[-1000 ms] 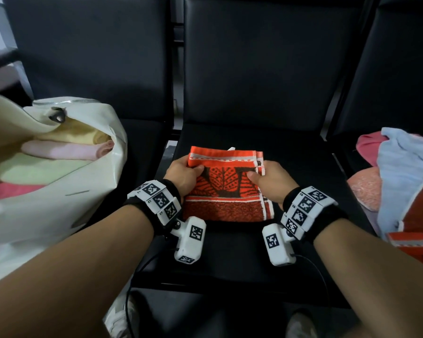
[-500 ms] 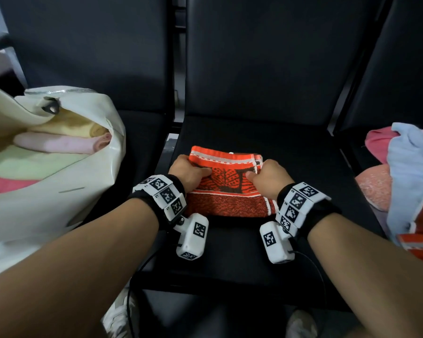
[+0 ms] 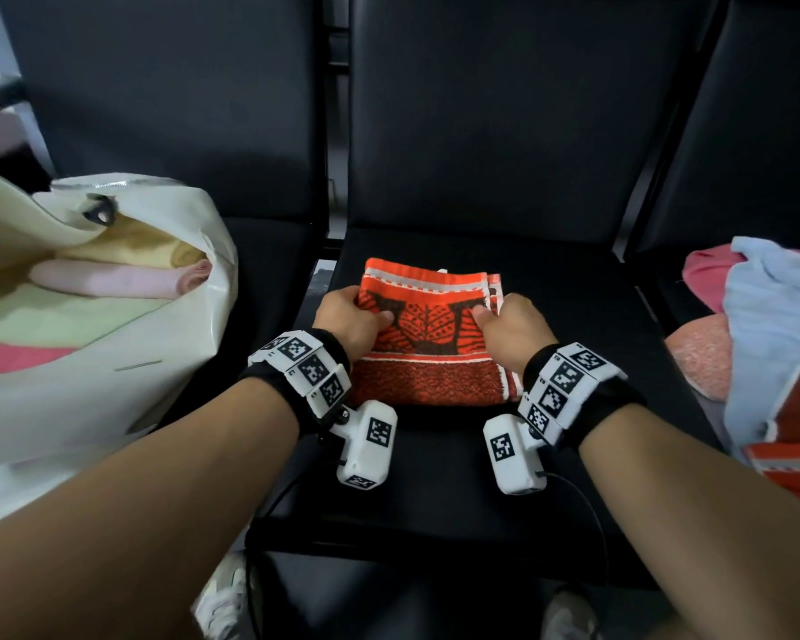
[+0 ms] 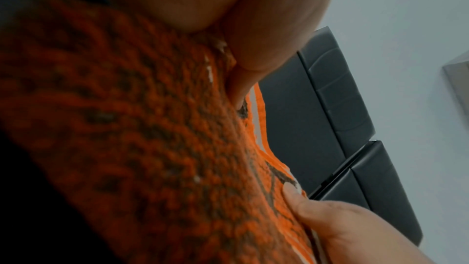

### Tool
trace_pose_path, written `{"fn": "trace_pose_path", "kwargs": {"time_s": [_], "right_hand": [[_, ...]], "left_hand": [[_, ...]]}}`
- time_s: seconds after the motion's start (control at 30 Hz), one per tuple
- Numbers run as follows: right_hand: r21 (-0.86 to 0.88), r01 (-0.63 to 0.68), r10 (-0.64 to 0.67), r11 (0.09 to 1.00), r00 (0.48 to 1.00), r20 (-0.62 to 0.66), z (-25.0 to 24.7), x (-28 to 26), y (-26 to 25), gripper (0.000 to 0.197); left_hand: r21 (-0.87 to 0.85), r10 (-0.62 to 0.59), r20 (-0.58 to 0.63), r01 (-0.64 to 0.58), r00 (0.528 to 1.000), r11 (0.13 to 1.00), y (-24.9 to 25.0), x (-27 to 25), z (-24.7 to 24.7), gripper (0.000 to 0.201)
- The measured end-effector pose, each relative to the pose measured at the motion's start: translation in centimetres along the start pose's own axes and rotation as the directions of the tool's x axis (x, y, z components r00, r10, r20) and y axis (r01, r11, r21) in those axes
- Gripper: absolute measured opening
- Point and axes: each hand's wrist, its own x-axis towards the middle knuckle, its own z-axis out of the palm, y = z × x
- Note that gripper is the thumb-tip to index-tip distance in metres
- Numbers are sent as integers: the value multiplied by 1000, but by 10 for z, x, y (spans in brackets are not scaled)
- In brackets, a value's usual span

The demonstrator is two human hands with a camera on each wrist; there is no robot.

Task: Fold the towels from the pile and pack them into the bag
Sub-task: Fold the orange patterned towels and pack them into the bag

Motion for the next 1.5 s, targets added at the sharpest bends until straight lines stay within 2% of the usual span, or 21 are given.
{"fn": "trace_pose_path", "kwargs": {"time_s": [0.1, 0.23, 0.3, 0.47, 0.57, 0.63, 0.73, 0.83, 0.9, 1.0, 1.13, 1.33, 1.5], "right_hand": [[37, -29, 30, 999, 999, -14, -3, 6, -1, 33], [51, -66, 67, 997, 997, -27, -3, 11, -2, 38], [40, -76, 77, 996, 997, -18, -1, 13, -2, 42], [0, -98, 98, 995, 995, 11, 0, 11, -1, 54], [-75, -43, 40, 996, 998, -44, -3, -3, -5, 58], [-161, 23, -37, 987, 996, -86, -4, -12, -9, 61], [-274, 95, -121, 957, 989, -80, -7, -29, -16, 60], [-355, 215, -236, 910, 972, -17, -16, -51, -22, 46], [-375, 294, -297, 879, 954, 50, -21, -66, -25, 33], [-383, 372, -339, 845, 928, 153, -24, -80, -25, 26], [-425, 450, -355, 786, 890, 285, -19, -85, -20, 26], [-486, 448, -333, 750, 891, 308, 0, -85, -7, 47], [-512, 413, -316, 753, 910, 269, 5, -85, -5, 34]], "left_hand": [[-73, -21, -10, 20, 1000, 997, 2, 5, 2, 27], [-89, -55, 12, 56, 998, 994, 5, 6, 5, 52], [-32, -55, 25, 56, 998, 998, 3, 6, 7, 68], [161, -15, 17, 12, 1000, 987, 2, 4, 11, 74], [236, 14, 20, -19, 1000, 972, 10, -3, 12, 84], [343, 66, -3, -60, 998, 937, 16, -10, 12, 83], [469, 221, -5, -193, 975, 862, 29, -29, 10, 79], [545, 318, 160, -352, 935, 761, 37, -47, 7, 63], [604, 309, 261, -405, 914, 687, 37, -59, 4, 54], [669, 277, 365, -457, 889, 586, 29, -72, 4, 54], [715, 248, 415, -482, 875, 506, 16, -78, 9, 57], [732, 269, 402, -483, 875, 480, 6, -82, 12, 49], [770, 306, 409, -505, 860, 389, 5, -84, 17, 35]]}}
